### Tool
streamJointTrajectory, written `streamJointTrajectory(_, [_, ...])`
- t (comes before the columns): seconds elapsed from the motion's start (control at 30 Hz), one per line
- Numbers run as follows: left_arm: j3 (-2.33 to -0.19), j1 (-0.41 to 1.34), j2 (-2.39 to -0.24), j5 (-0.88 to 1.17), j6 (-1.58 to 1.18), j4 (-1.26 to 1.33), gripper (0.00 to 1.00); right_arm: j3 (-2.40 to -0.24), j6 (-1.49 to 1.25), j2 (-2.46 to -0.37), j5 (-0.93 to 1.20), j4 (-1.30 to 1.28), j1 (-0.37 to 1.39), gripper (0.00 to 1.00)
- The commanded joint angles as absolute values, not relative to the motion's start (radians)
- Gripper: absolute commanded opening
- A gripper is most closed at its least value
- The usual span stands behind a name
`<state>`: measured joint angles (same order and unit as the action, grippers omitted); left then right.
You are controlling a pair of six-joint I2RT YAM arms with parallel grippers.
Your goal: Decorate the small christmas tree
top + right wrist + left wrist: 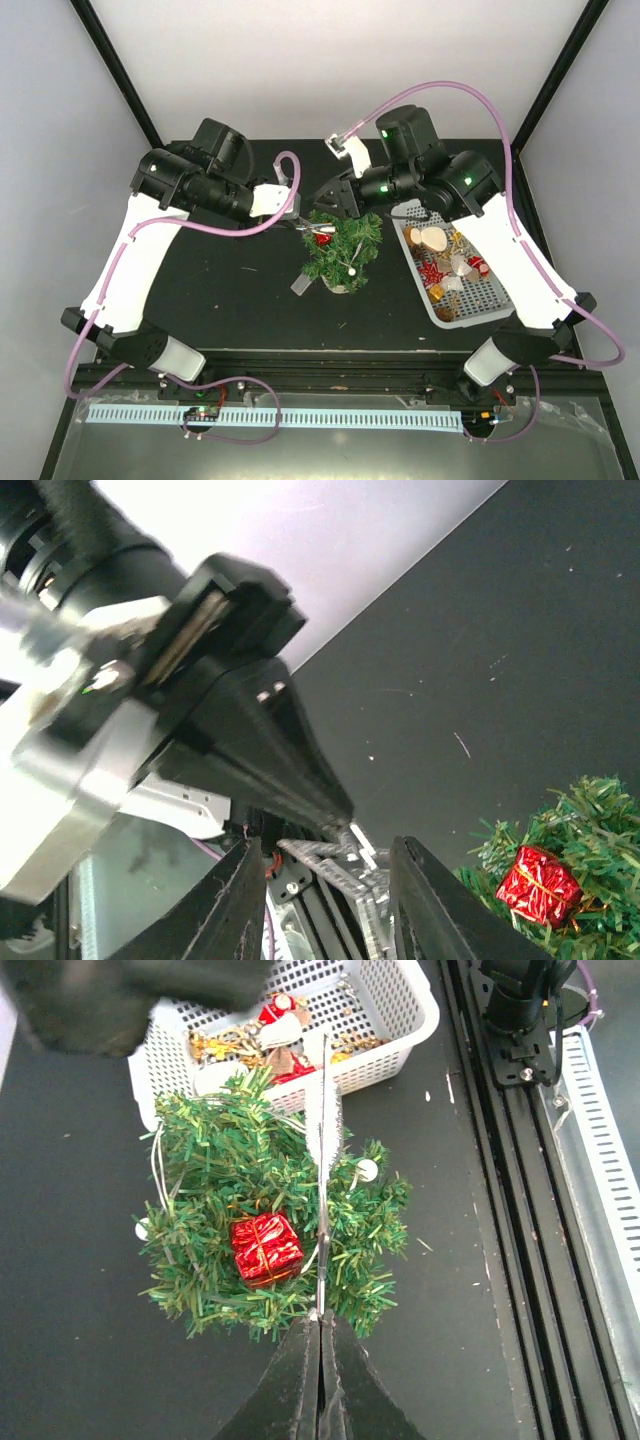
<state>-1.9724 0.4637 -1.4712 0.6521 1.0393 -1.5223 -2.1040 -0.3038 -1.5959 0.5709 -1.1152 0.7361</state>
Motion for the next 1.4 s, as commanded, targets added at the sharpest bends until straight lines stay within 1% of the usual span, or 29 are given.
streamJointTrajectory(0.0, [-2.012,0.455,-1.497,0.735,1.03,-1.557,0.02,-2.085,-0.233,-1.55,0.445,-1.155,0.79,0.38])
streamJointTrajectory(0.27, [-2.037,0.456,-1.523,0.778,1.013,-1.556,0.02,-1.975,-0.198,-1.49,0.367,-1.142,0.829,0.4])
streamJointTrajectory(0.43, [-2.04,0.456,-1.528,0.793,1.004,-1.556,0.02,-1.991,-0.187,-1.508,0.355,-1.142,0.832,0.43])
streamJointTrajectory(0.77, [-2.028,0.459,-1.529,0.807,0.997,-1.556,0.02,-2.036,-0.184,-1.552,0.379,-1.136,0.849,0.44])
streamJointTrajectory(0.9, [-2.026,0.46,-1.534,0.809,0.997,-1.556,0.01,-2.033,-0.182,-1.559,0.38,-1.135,0.857,0.43])
streamJointTrajectory(1.03, [-2.026,0.46,-1.539,0.811,0.998,-1.556,0.02,-2.035,-0.182,-1.567,0.381,-1.135,0.862,0.34])
streamJointTrajectory(1.37, [-2.01,0.46,-1.549,0.804,1.001,-1.556,0.02,-2.03,-0.183,-1.56,0.39,-1.135,0.868,0.38])
